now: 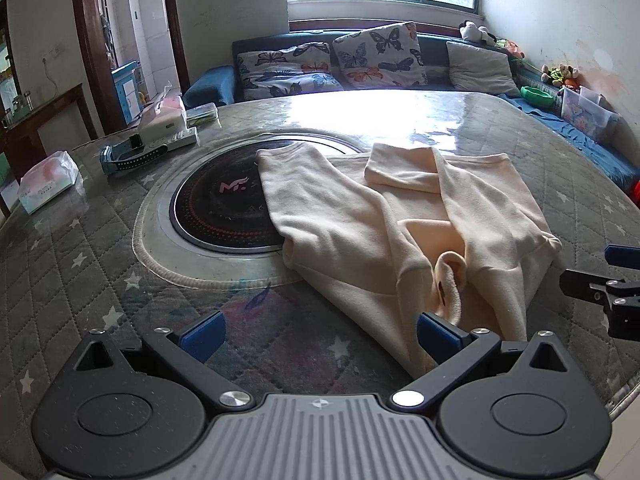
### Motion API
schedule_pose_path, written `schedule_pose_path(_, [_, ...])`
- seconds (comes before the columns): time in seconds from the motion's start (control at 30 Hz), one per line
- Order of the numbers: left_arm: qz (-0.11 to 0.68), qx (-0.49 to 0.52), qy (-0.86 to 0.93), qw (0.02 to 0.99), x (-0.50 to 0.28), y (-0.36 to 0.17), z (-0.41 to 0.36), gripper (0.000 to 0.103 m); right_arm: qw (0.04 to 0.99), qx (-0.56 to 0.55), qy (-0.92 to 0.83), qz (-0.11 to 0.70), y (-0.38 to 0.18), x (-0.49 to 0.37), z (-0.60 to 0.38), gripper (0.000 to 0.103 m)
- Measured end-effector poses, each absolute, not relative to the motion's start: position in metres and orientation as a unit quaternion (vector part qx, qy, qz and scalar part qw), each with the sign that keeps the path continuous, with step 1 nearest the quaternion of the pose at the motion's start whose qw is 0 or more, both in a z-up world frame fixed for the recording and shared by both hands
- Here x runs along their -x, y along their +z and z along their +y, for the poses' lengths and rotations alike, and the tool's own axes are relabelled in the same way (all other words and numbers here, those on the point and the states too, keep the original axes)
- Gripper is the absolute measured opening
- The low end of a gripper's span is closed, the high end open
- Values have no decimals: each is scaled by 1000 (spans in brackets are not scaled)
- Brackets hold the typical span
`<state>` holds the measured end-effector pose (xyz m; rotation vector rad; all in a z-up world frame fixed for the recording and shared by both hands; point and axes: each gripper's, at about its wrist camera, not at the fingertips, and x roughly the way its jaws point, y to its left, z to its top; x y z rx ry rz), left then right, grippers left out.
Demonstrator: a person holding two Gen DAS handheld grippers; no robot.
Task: Fold clothes
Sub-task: 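Move both tools toward the crumpled cream shirt on the table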
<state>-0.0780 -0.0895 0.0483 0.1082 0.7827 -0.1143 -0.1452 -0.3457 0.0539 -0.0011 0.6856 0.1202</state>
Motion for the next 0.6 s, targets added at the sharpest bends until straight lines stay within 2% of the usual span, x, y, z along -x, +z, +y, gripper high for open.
schedule_pose_path(0.6, [388,-52,-59,918,75,49,-93,103,939,17,75,335,58,142,-338,78])
